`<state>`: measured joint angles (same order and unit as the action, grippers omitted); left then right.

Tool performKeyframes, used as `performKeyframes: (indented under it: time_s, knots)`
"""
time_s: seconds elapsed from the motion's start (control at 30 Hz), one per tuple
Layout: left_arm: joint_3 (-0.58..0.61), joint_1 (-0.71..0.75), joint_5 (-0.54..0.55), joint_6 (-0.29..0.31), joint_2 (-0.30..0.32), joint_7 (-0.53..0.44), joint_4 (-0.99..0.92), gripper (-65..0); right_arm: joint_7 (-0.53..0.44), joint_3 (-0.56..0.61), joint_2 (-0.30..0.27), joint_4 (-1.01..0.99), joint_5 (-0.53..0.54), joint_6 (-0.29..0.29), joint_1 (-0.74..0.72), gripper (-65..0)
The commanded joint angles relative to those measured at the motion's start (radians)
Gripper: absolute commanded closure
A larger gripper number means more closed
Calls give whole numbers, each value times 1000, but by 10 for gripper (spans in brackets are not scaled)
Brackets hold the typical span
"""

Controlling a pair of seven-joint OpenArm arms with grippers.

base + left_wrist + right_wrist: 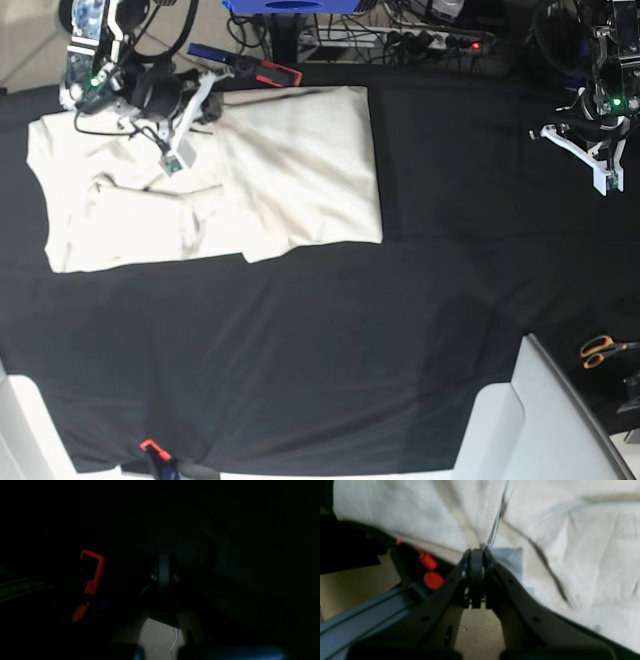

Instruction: Fold the T-shirt properly

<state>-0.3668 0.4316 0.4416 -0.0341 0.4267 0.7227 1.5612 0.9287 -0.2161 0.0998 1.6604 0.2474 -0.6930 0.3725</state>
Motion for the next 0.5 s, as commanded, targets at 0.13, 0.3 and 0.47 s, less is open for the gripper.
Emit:
performKeyframes:
  time_s: [0.13, 0.3, 0.47]
  knots:
    - [-7, -4, -5, -5, 21, -12, 15, 0, -12, -3, -1, 53, 13, -5, 18, -5]
    - [-7, -4, -5, -5, 21, -12, 15, 0, -12, -3, -1, 51, 13, -5, 21, -6]
    - [-7, -4, -5, -5, 21, -12, 14, 0, -12, -1, 8, 57, 13, -5, 44, -6]
